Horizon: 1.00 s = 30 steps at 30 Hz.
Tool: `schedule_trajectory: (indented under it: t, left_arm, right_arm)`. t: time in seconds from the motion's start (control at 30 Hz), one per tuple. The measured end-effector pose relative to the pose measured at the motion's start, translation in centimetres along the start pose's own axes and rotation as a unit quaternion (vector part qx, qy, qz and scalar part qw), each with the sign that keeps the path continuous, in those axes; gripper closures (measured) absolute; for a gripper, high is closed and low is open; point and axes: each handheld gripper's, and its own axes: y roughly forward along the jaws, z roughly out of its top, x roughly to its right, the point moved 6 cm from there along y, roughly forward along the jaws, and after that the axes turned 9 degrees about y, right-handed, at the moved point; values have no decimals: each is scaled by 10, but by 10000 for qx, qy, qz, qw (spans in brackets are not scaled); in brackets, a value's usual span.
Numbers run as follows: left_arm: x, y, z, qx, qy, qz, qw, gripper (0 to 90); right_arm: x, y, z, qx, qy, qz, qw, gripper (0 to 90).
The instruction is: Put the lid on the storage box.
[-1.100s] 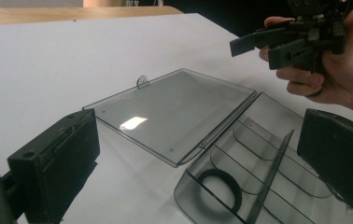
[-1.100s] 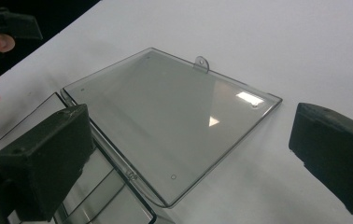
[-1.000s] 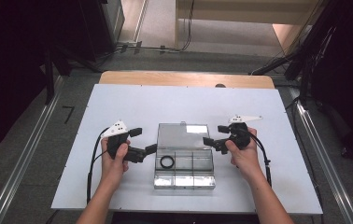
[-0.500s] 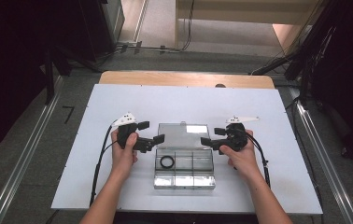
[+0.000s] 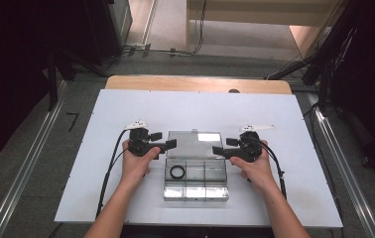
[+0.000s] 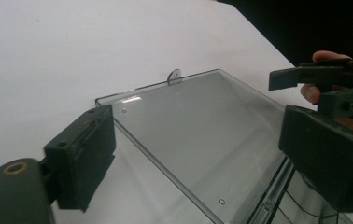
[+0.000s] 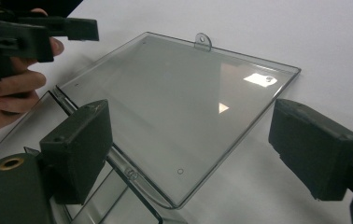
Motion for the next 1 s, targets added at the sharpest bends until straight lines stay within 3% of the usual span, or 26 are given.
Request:
schedule_trajectory:
  t: [0.13,0.27,0.47,0.8,1.0]
  left_arm:
    - [0,4,-5,-180,-178,-18,9997,195]
    - [5,8,-7,-263,-222,-108,9993,231]
    - [5,12,-11,-412,-355,-27,9985,264]
    - [4,16,-15,-542,-441,63,9975,269]
    - [8,19,-18,-581,-474,-12,9972,281]
  right_arm:
    - [-1,0,0,-15,33,-16,10000,149]
    - [0,0,-1,-39,91,-57,9999,176]
    - [1,2,-3,-54,149,-85,9998,191]
    - [4,6,-5,-121,316,-109,9994,236]
    - [5,9,-8,-191,348,-114,9991,296]
